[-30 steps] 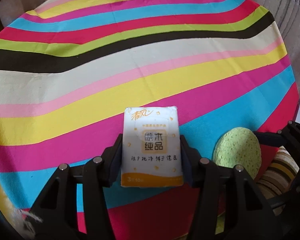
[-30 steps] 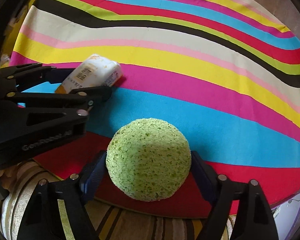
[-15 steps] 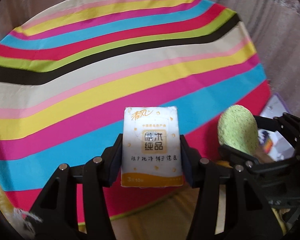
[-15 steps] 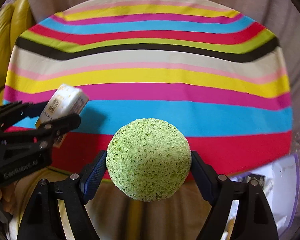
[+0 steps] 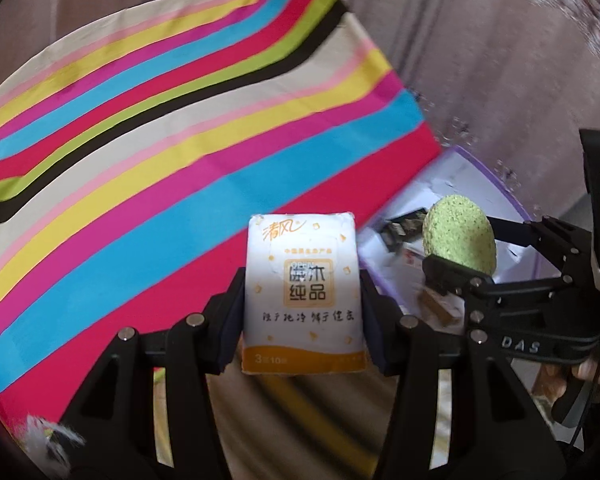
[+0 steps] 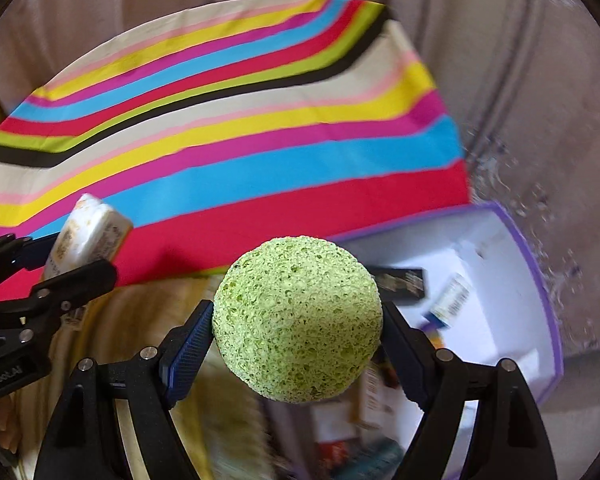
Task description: Organize objects
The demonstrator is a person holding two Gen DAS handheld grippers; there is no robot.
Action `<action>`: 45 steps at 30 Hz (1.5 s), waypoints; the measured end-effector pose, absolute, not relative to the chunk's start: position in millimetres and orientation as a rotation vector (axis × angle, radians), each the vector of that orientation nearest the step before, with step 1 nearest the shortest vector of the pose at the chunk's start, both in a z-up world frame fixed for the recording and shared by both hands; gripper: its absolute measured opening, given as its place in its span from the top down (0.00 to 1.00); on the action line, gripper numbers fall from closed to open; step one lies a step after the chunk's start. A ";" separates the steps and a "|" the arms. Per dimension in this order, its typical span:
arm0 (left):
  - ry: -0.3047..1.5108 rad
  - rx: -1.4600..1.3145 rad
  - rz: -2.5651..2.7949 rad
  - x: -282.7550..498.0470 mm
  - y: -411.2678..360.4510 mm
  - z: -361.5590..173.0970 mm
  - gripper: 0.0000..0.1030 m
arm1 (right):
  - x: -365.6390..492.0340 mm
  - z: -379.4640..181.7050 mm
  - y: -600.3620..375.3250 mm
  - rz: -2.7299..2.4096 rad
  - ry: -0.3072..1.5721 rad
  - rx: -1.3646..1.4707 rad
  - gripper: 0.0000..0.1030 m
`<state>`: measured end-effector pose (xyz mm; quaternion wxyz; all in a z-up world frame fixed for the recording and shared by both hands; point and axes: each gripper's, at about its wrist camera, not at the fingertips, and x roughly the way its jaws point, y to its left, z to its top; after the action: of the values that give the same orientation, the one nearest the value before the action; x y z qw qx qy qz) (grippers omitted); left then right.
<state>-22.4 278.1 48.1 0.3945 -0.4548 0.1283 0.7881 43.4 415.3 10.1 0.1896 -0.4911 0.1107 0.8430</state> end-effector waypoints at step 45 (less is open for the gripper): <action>0.370 -1.155 1.873 87.6 367.7 69.6 0.00 | 184.3 22.7 512.4 2.120 0.516 -1.174 0.20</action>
<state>87.6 367.7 69.6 0.4393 -0.4651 0.1489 0.7540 184.3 512.4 22.7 0.3258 -0.4480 0.1970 0.8090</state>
